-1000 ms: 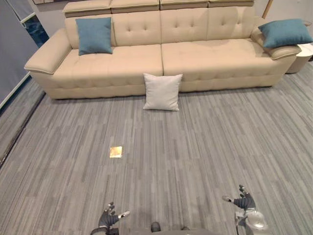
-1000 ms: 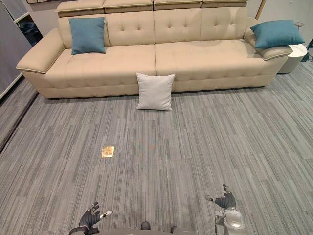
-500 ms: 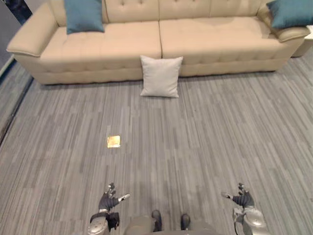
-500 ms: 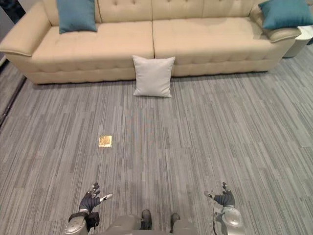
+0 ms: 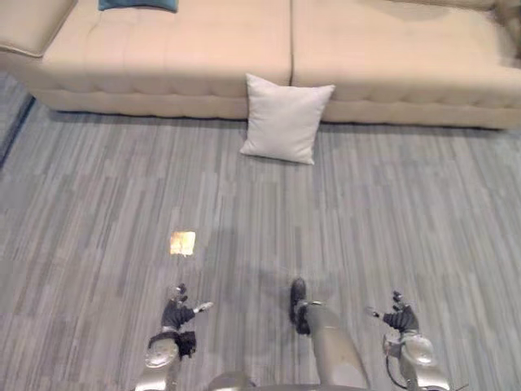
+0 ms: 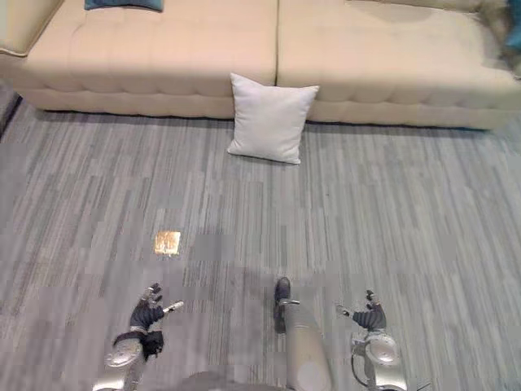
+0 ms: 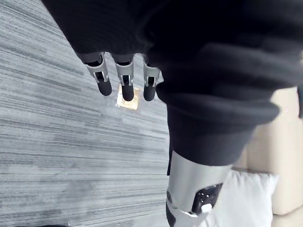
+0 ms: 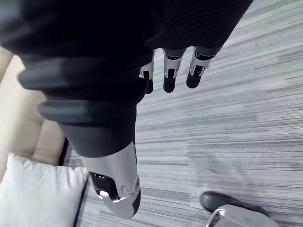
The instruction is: Pick up cushions and gather them together orderly.
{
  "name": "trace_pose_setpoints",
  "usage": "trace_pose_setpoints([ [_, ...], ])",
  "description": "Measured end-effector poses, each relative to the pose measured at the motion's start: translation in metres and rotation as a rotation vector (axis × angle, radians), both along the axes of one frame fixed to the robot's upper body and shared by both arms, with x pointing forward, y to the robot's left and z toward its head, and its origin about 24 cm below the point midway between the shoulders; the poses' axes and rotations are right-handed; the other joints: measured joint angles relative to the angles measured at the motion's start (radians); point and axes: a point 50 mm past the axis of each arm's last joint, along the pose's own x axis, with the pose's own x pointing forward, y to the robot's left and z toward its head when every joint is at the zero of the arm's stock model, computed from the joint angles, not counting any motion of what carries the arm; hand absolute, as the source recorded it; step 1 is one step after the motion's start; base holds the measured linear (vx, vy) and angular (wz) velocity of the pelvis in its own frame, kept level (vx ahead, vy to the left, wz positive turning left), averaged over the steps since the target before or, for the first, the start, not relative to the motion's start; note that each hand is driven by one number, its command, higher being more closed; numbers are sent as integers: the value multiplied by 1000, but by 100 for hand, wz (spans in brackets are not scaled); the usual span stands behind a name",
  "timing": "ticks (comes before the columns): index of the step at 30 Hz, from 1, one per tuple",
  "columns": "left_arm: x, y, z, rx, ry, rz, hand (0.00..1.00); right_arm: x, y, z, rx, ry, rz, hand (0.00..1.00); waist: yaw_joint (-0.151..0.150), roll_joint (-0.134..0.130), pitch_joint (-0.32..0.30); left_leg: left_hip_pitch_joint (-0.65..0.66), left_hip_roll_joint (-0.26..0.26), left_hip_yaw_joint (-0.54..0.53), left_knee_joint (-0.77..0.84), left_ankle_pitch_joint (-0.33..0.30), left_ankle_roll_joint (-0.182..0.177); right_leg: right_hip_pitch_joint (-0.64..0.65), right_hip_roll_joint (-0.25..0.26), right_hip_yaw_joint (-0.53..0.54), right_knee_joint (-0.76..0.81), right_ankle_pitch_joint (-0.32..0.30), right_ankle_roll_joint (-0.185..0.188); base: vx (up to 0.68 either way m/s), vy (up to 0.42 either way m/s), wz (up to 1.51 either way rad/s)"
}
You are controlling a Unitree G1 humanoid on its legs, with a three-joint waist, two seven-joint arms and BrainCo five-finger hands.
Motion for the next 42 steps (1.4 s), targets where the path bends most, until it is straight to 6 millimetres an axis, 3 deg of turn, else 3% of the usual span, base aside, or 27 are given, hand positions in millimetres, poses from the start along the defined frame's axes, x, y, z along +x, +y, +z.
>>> trace_pose_setpoints([
  [1,-2,2,-1,0,7,11,0,5,6,1,21,-18,-5,0,23,-23,15,-104,20,41,117,-49,67,116,17,26,-83,-9,-9,762,-138,-25],
  [3,-1,2,-1,-9,2,18,0,10,8,3,37,-36,-12,0,50,-39,26,-214,8,70,85,-90,102,211,15,62,-165,-23,2,584,-63,-45],
  [5,-2,1,-2,-13,8,19,0,14,7,4,48,-48,-35,0,76,-47,35,-333,-16,86,-91,-106,94,274,8,95,-212,-31,15,504,21,-61],
  [6,-4,0,-3,-16,16,21,0,16,6,4,54,-49,-60,0,83,-57,42,-382,-52,78,-271,-96,81,314,-13,118,-230,-55,39,696,132,-62],
  [7,-7,-2,-5,-24,26,23,0,16,3,3,55,-44,-72,0,86,-50,40,-394,-77,44,-490,-42,20,357,-24,138,-256,-78,63,709,164,-67],
  [8,-10,-3,-7,-28,34,26,0,14,2,2,53,-34,-78,0,91,-41,35,-391,-80,22,-604,-5,4,377,-20,151,-271,-93,76,595,192,-87],
  [9,-16,-3,-10,-31,58,33,0,6,0,-3,53,-5,-85,0,108,-35,26,-391,-83,7,-603,121,39,419,-25,190,-272,-138,98,627,275,-80],
  [10,-16,-2,-11,-32,61,44,0,1,3,-8,64,20,-86,0,108,-54,9,-394,-117,-1,-552,108,111,407,-65,204,-196,-167,96,650,285,-63],
  [12,-15,-6,-12,-44,59,42,0,-5,3,-11,66,34,-92,0,98,-73,2,-360,-152,32,-523,49,166,311,-121,234,63,-175,127,744,306,-27],
  [13,-17,-6,-14,-44,71,46,0,-9,5,-14,67,48,-90,0,99,-78,6,-298,-169,51,-508,1,192,221,-154,270,320,-115,218,652,263,-33],
  [14,-18,-4,-14,-39,78,46,0,-11,7,-16,73,54,-89,0,98,-82,10,-256,-175,64,-507,-22,199,179,-165,286,458,-78,263,627,221,-30],
  [15,-19,0,-14,-28,86,48,0,-11,14,-18,80,65,-69,0,91,-83,16,-167,-185,69,-514,-56,212,110,-180,285,683,-81,243,588,171,-14],
  [16,-19,2,-14,-20,88,49,0,-11,20,-20,78,78,-33,0,71,-77,18,-83,-185,61,-539,-63,215,57,-182,243,776,-103,193,564,151,-10],
  [17,-19,3,-13,-14,85,51,0,-10,23,-20,71,78,-11,0,68,-74,18,-42,-183,54,-564,-63,215,31,-178,218,777,-114,173,525,104,-4],
  [21,-13,8,-9,3,64,51,0,-2,24,-14,53,53,14,0,44,-64,14,131,-167,31,-706,-67,204,-95,-131,81,363,-135,140,513,3,21],
  [22,-14,10,-10,7,68,54,0,-7,22,-16,52,63,4,0,51,-74,8,157,-167,26,-704,-92,156,-101,-81,88,89,-30,121,624,-68,23],
  [23,-17,12,-11,9,77,60,0,-10,21,-17,52,70,0,0,51,-81,4,170,-170,19,-701,-109,130,-101,-66,96,8,46,93,522,-88,33],
  [24,-22,15,-12,12,92,75,0,-17,21,-21,53,90,-7,0,49,-104,-6,191,-187,-7,-696,-136,100,-102,-55,116,-46,199,32,623,-128,37],
  [25,-25,5,-18,-20,110,88,0,-21,10,-21,30,108,-24,0,48,-45,-17,203,-142,-40,-664,-153,82,-95,-35,77,6,170,15,500,-121,44],
  [27,-24,2,-18,-27,107,87,0,-22,7,-20,30,101,-39,0,45,-42,-26,164,-129,-50,-560,-129,42,-58,-33,63,-19,114,26,444,-125,32],
  [29,-22,-5,-19,-45,103,86,0,-22,4,-18,25,92,-52,0,49,-32,-24,52,-82,-33,-309,-113,-9,20,-17,44,-85,105,21,436,-130,27],
  [31,-21,-13,-20,-69,104,82,0,-24,2,-17,36,80,-81,0,56,-36,-21,-33,-29,31,-221,-162,36,133,-10,26,-162,101,17,390,-67,26],
  [33,-20,-17,-20,-82,100,75,0,-18,1,-12,37,42,-95,0,74,-36,-22,-88,-22,37,-313,-163,39,162,-12,39,-186,101,18,265,35,-21],
  [35,-21,-16,-21,-83,103,70,0,-16,1,-11,42,30,-102,0,81,-29,-24,-109,-19,17,-516,-107,20,165,-7,62,-185,86,45,181,106,-43],
  [36,-21,-16,-21,-82,108,64,0,-18,0,-12,47,39,-119,0,77,-15,-19,-113,-6,9,-583,-25,22,167,4,71,-170,68,68,159,156,-30],
  [39,-12,-9,-17,-60,86,56,0,-16,7,-12,59,27,-128,0,78,-37,-18,-127,-33,45,-589,-33,32,90,-36,111,-82,31,101,89,142,-24],
  [42,19,-5,-1,-33,-5,47,0,6,9,-1,61,-39,-134,0,79,-40,38,-241,-37,68,-489,-63,62,-52,-58,140,49,-4,111,-51,110,-22],
])
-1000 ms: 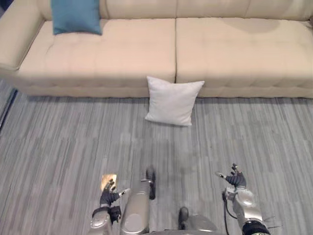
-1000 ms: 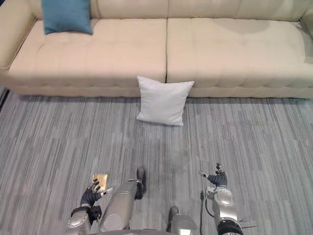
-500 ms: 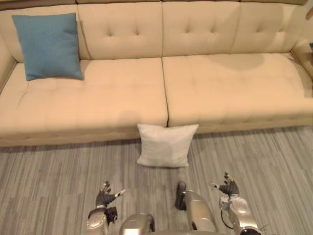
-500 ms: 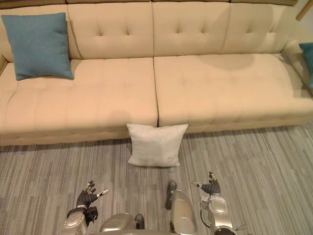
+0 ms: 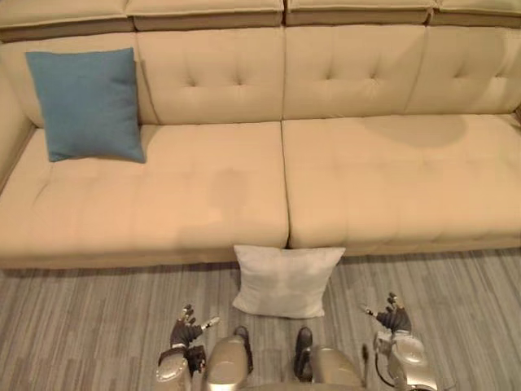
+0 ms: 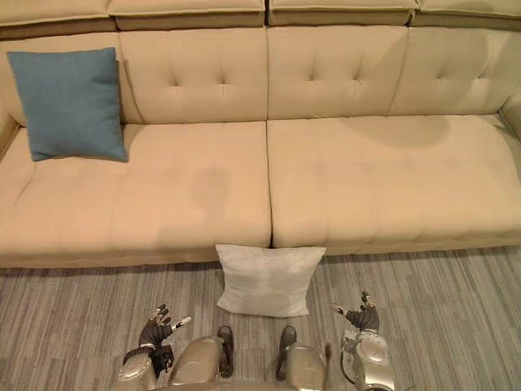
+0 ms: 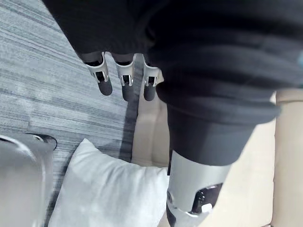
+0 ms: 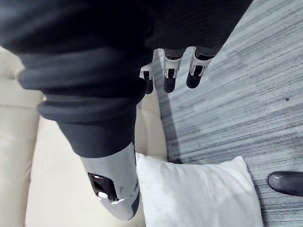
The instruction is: Pick up cushions and gather them together orderly.
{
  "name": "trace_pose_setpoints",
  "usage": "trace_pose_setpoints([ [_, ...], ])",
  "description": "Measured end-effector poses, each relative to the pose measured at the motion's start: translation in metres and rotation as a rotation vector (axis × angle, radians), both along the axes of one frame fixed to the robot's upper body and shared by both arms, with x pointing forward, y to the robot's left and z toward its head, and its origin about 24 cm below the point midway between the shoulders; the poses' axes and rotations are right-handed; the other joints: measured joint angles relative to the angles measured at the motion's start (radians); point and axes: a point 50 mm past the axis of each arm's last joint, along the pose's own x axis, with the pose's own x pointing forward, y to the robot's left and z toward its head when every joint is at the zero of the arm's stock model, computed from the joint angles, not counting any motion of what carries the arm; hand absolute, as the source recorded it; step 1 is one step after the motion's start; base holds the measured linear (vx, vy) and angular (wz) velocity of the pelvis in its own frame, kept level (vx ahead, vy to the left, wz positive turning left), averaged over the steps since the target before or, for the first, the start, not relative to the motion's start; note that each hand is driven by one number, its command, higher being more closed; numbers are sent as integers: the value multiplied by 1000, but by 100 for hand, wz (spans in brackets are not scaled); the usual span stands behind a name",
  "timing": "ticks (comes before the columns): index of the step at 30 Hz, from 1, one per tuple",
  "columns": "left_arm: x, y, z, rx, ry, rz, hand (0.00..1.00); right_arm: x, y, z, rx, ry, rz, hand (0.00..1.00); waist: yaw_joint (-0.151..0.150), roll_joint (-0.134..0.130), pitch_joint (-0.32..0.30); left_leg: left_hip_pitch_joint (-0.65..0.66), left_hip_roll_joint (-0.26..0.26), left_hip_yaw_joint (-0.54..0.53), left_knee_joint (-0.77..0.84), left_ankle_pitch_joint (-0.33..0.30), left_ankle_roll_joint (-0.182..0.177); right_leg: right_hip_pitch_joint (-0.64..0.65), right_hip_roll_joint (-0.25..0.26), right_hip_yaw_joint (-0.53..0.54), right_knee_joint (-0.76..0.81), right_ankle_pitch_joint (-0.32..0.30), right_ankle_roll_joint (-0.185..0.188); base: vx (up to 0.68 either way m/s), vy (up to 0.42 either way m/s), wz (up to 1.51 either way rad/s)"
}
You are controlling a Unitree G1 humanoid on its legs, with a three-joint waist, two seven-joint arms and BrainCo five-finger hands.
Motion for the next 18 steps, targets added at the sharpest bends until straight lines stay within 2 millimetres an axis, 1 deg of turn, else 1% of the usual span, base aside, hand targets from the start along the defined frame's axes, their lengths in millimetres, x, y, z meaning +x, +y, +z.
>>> trace_pose_setpoints([
  [1,13,2,8,12,-42,1,0,13,2,7,8,-40,5,0,1,2,29,-52,13,7,68,-27,6,-56,-2,6,68,-23,0,-127,94,-29],
  [2,19,4,12,15,-64,5,0,18,4,10,12,-59,7,0,1,0,40,-81,18,7,104,-42,6,-85,-3,9,107,-39,0,-150,38,-15],
  [3,30,7,20,18,-106,22,0,27,6,17,9,-96,5,0,1,-2,57,-135,28,6,171,-74,10,-144,-6,12,177,-68,-1,-134,12,-8],
  [4,36,8,24,16,-127,31,0,31,6,21,12,-117,-3,0,2,-3,64,-164,31,4,204,-86,11,-176,-8,12,210,-81,-2,-198,-3,-4],
  [5,49,10,34,5,-180,53,0,41,5,29,9,-159,-17,0,0,-4,80,-242,40,-3,276,-112,15,-252,-13,13,285,-106,-4,-171,-14,-3],
  [6,59,10,42,-1,-217,68,0,49,4,35,7,-185,-20,0,1,-4,90,-299,49,-6,321,-126,20,-307,-13,12,325,-121,-2,-210,-21,-4],
  [7,70,11,50,-14,-255,82,0,59,4,43,11,-218,-20,0,1,-6,101,-358,53,-11,363,-134,24,-366,-16,12,368,-128,-9,-170,-16,-2],
  [8,87,12,65,-37,-321,108,0,74,3,57,3,-267,-26,0,-1,-6,121,-460,62,-22,432,-145,32,-464,-18,15,434,-139,-16,-170,-14,-3],
  [9,100,13,77,-49,-373,131,0,86,2,68,-3,-304,-27,0,-2,-7,139,-533,67,-29,481,-151,34,-535,-18,16,482,-145,-21,-205,-20,-2],
  [10,126,10,104,-60,-473,131,0,107,0,92,-5,-384,-31,0,-1,-9,178,-656,74,-38,554,-156,40,-658,-24,18,557,-154,-26,-177,-20,-6],
  [11,137,9,119,-60,-520,127,0,119,0,106,-6,-429,-25,0,-1,-10,193,-720,79,-40,586,-158,44,-723,-25,19,589,-157,-27,-205,-38,-5],
  [12,147,8,133,-71,-570,127,0,130,1,120,-7,-472,-19,0,-1,-11,203,-787,82,-44,619,-159,46,-790,-26,21,624,-159,-28,-135,-52,-5],
  [13,159,4,152,-82,-631,120,0,143,2,139,0,-529,-23,0,-1,-12,208,-875,84,-48,661,-160,47,-879,-31,23,667,-160,-30,-117,-61,-4],
  [14,166,2,163,-94,-665,121,0,150,2,150,5,-560,-28,0,-1,-11,208,-926,85,-51,687,-161,49,-931,-32,25,695,-161,-30,-84,-64,-5],
  [15,177,-2,184,-114,-729,123,0,163,6,171,20,-619,-26,0,-1,-11,210,-1021,90,-60,741,-164,54,-1023,-33,25,747,-166,-34,-85,-60,-4],
  [16,184,-5,200,-122,-779,118,0,172,9,188,40,-668,-26,0,-1,-11,210,-1085,95,-65,780,-166,58,-1085,-35,25,786,-170,-36,-88,-56,-2],
  [17,187,-8,209,-124,-804,111,0,176,11,197,44,-694,-24,0,-1,-11,210,-1117,95,-68,799,-166,58,-1116,-37,25,806,-172,-38,-101,-49,5],
  [18,193,-12,227,-135,-858,101,0,183,15,216,59,-749,-24,0,-1,-11,210,-1176,95,-73,833,-167,59,-1175,-43,25,846,-178,-43,-86,-36,7],
])
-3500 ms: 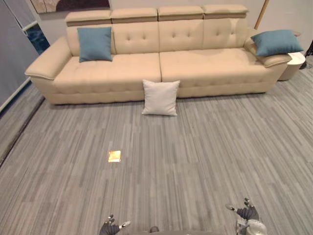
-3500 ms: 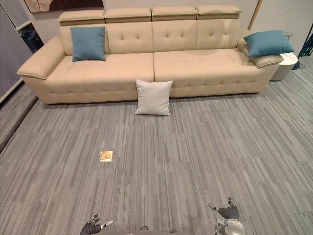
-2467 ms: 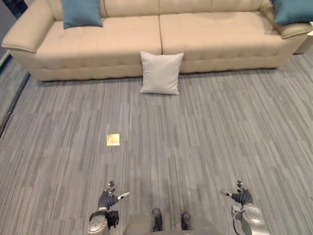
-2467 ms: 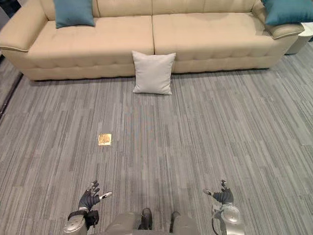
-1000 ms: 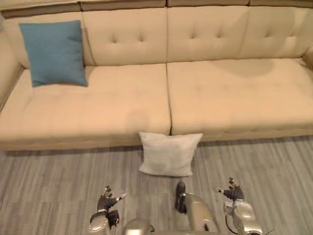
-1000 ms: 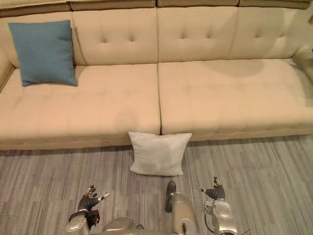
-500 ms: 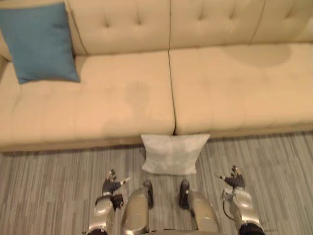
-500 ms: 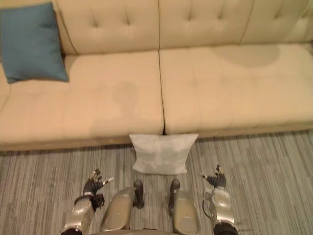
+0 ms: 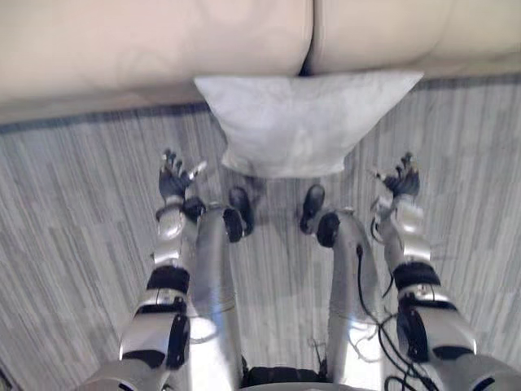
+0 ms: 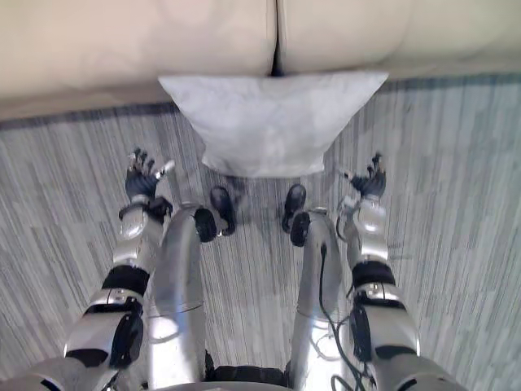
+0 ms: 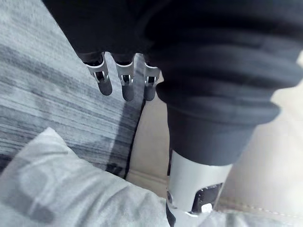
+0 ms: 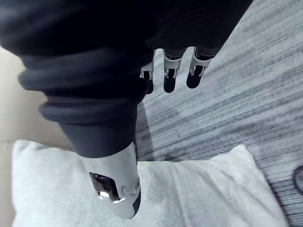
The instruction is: Pick up cushions and gather them together orderly.
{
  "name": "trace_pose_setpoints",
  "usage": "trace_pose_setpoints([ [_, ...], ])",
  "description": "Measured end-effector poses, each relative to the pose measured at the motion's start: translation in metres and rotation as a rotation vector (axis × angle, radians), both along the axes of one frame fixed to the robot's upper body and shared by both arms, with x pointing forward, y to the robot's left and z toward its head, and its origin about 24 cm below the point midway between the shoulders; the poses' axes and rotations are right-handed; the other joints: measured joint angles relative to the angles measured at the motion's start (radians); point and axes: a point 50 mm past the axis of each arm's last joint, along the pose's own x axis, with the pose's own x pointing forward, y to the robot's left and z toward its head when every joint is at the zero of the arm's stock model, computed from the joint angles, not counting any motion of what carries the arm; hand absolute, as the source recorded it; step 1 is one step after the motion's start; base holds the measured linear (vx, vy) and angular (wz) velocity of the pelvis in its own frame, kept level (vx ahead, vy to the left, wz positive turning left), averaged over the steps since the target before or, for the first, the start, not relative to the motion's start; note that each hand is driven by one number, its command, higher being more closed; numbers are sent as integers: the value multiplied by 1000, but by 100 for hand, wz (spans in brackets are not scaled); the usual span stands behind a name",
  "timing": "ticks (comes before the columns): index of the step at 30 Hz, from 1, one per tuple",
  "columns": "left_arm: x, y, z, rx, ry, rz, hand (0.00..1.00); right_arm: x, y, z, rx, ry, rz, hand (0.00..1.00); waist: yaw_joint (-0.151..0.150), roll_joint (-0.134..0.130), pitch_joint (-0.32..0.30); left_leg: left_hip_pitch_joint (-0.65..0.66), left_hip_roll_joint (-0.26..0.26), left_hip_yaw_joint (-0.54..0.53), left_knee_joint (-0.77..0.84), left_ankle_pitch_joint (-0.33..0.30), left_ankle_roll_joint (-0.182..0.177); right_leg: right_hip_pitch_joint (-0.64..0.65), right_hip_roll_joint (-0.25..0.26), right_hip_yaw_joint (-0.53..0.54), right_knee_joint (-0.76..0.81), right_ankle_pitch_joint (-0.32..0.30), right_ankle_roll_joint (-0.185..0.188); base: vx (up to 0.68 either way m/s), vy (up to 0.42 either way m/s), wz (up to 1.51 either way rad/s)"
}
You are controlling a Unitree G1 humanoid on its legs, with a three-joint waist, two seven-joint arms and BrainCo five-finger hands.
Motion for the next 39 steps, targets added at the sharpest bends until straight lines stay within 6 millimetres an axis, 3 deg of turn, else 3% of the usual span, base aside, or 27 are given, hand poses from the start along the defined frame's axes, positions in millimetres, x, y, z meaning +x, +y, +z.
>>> trace_pose_setpoints([
  [5,14,-14,54,50,-143,-33,0,19,28,59,-22,-162,72,0,0,0,0,-126,5,-13,51,1,-8,-129,-8,-3,62,-8,7,-120,-41,3],
  [6,15,-22,66,76,-179,-52,0,20,34,72,-32,-199,82,100,1,0,0,-145,6,-13,51,4,-14,-149,-11,-5,66,-7,7,-75,-17,7],
  [7,16,-29,77,92,-211,-68,100,20,42,83,-37,-235,90,100,-1,0,0,-158,6,-13,54,7,-15,-163,-18,-9,73,-7,6,-64,-14,9],
  [12,17,-52,117,123,-314,-89,100,17,68,104,-18,-313,121,100,-14,0,0,-184,21,-20,84,10,-11,-185,-20,-23,99,-6,-14,-3,2,-4],
  [14,17,-48,114,118,-300,-57,100,15,76,108,-19,-331,132,100,-29,0,0,-184,22,-22,87,9,-11,-185,-20,-26,104,-6,-14,2,4,-2],
  [20,8,-45,118,147,-339,-54,100,1,80,116,-13,-414,162,100,-33,0,-1,-178,31,-27,89,14,-19,-180,-13,-31,103,-4,-18,-27,-3,-4],
  [23,-3,-50,110,160,-357,-81,100,-10,83,106,-20,-425,182,100,-35,0,-2,-101,40,-31,68,15,-20,-98,-1,-40,73,3,-30,-8,-5,-6],
  [26,-18,-56,91,165,-363,-119,100,-30,82,88,-14,-448,195,100,-37,-2,-9,71,40,-36,-26,24,-37,88,14,-62,-34,6,-33,-10,-6,2],
  [30,-47,-58,57,170,-367,-150,100,-71,78,67,-38,-536,215,100,-29,-11,-56,338,37,-15,-205,36,-58,358,14,-99,-218,21,-22,26,-24,2],
  [32,-61,-62,29,158,-299,-178,100,-84,78,46,-43,-493,214,100,-28,-13,-120,437,35,-6,-280,41,-65,461,13,-119,-302,29,-16,136,-5,4],
  [34,-80,-65,1,130,-230,-211,100,-101,75,22,-50,-426,203,100,-29,-18,-139,629,24,14,-385,49,-76,652,16,-130,-407,44,-23,232,14,13],
  [39,-117,-59,-45,88,-85,-216,100,-121,78,-25,-69,-256,236,100,-29,-22,-237,901,-1,67,-583,56,-76,902,34,-111,-609,73,16,227,50,-8],
])
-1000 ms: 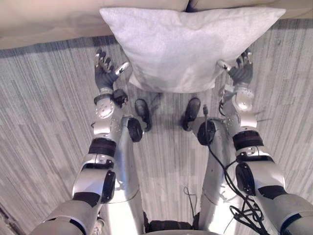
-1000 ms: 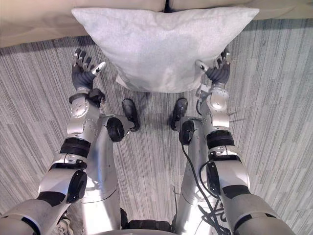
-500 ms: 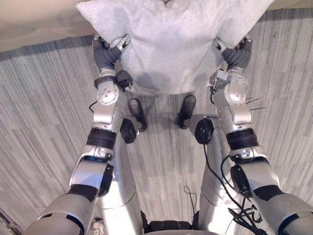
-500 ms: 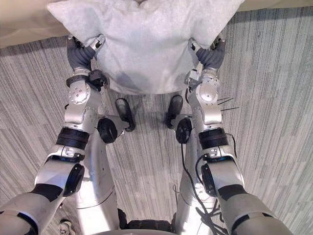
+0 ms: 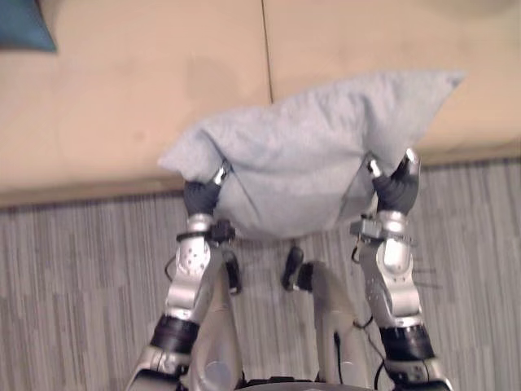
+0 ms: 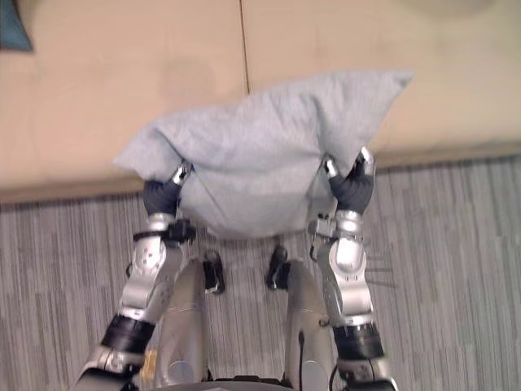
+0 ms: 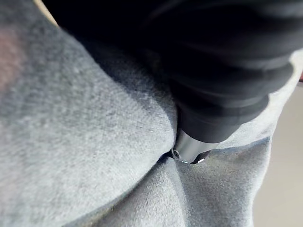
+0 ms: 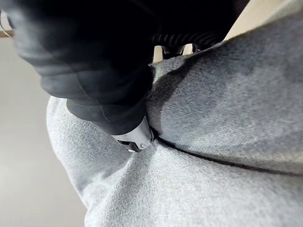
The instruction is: Pick up cushions and gather them together orderly.
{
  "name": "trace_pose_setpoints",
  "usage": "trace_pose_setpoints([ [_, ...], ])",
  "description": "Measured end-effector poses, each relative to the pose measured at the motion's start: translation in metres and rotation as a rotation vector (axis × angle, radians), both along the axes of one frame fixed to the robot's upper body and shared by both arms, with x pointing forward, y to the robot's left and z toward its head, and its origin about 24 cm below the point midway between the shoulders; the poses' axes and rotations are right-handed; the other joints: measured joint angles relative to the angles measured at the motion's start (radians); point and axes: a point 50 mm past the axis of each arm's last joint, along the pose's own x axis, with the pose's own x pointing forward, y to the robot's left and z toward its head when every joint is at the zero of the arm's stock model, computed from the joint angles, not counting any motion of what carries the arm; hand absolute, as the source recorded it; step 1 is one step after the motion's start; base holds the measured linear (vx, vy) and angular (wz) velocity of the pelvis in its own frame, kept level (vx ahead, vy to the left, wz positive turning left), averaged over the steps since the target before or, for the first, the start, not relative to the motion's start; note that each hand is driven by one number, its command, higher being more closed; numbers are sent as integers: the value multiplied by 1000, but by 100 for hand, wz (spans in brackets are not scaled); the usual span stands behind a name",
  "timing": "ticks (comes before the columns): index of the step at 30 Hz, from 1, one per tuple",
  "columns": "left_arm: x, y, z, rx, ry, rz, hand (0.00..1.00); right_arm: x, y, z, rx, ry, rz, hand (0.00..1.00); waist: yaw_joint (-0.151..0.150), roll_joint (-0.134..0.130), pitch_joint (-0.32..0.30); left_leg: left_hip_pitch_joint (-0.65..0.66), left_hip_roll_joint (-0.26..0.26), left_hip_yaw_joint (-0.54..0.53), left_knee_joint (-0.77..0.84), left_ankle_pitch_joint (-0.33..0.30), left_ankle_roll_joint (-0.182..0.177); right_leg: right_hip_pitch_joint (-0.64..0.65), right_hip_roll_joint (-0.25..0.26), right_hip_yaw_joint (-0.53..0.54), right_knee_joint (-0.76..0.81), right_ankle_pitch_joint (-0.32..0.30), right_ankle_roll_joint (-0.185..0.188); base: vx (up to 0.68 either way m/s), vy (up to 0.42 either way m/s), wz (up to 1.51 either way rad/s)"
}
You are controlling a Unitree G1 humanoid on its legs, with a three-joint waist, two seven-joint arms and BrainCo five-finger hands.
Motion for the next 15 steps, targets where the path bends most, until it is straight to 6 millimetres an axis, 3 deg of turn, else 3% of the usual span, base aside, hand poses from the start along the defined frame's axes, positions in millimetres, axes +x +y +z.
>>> trace_pose_setpoints([
  [5,-19,6,-24,16,98,16,100,3,1,-35,-53,146,50,100,1,1,-38,178,-39,55,-132,5,16,138,-4,39,-106,35,32,205,87,-19],
  [7,-23,8,-28,27,116,27,100,3,2,-42,-81,177,62,100,-2,1,-38,234,-48,58,-152,-15,26,148,-22,45,-39,41,48,100,82,-8],
  [9,-28,9,-33,42,139,31,100,1,0,-48,-109,208,70,100,-5,0,-38,326,-67,52,-173,-54,35,143,-63,38,126,68,78,117,95,12],
  [10,-30,10,-36,45,150,32,100,0,0,-50,-116,215,71,100,-8,0,-38,372,-80,43,-203,-57,43,135,-82,38,183,96,69,147,80,32],
  [11,-32,10,-38,49,158,33,100,-1,-1,-51,-130,222,69,100,-14,4,-41,396,-86,33,-225,-57,48,141,-84,30,180,81,56,196,51,37],
  [12,-34,12,-39,53,166,42,100,-2,0,-52,-148,224,76,100,-20,7,-66,415,-90,20,-260,-58,49,134,-82,14,125,43,53,252,6,34],
  [13,-34,15,-39,55,162,52,100,-1,1,-51,-157,216,89,100,-19,0,-72,443,-93,1,-297,-57,49,132,-70,-2,19,44,49,263,-19,30],
  [15,-34,16,-39,69,163,49,100,-2,-1,-52,-162,224,88,100,-26,-2,-88,482,-98,-31,-363,-46,29,109,-32,19,-185,95,56,348,-85,48],
])
